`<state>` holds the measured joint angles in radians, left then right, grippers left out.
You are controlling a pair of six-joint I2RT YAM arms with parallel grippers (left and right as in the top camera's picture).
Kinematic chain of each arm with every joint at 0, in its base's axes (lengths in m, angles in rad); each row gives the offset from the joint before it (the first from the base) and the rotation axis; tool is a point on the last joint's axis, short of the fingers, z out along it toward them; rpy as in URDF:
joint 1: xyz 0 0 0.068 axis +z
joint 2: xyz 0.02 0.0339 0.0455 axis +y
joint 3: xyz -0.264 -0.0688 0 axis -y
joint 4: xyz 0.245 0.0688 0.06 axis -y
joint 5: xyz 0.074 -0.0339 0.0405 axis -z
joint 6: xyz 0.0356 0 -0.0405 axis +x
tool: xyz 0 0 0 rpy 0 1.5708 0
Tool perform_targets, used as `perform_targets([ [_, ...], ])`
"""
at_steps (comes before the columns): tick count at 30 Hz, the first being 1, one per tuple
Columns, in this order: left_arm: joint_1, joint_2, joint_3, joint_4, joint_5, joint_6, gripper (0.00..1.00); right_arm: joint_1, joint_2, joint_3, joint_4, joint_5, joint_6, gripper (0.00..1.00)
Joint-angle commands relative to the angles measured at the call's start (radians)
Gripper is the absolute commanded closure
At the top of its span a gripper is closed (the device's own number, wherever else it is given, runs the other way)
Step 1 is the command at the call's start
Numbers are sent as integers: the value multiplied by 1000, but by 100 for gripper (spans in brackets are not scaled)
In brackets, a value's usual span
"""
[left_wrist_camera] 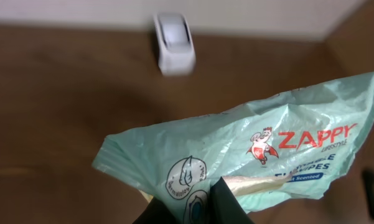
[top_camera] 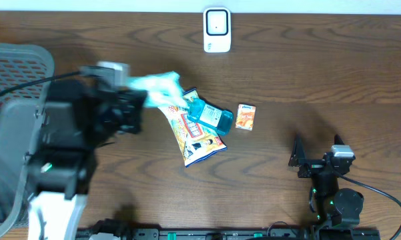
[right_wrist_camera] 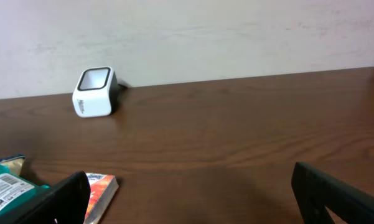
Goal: Scan the item barcode
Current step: 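Carry the Zappy wipes pack forward and lower it beside the Kleenex pack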
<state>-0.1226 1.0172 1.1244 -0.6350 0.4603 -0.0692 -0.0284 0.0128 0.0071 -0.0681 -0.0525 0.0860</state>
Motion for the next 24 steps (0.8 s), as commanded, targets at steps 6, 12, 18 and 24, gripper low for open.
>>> perform_targets([
  [6, -313, 283, -88, 144, -54, 30, 93, 9, -2, -2, -3, 2, -13, 1],
  [12, -496, 516, -88, 320, -79, 23, 93, 9, -2, -2, -3, 2, -13, 1],
  [18, -599, 713, -88, 452, -166, -78, 93, 9, -2, -2, -3, 2, -13, 1],
  [24, -678, 836, -88, 558, -166, -136, 93, 9, -2, -2, -3, 2, -13, 1],
])
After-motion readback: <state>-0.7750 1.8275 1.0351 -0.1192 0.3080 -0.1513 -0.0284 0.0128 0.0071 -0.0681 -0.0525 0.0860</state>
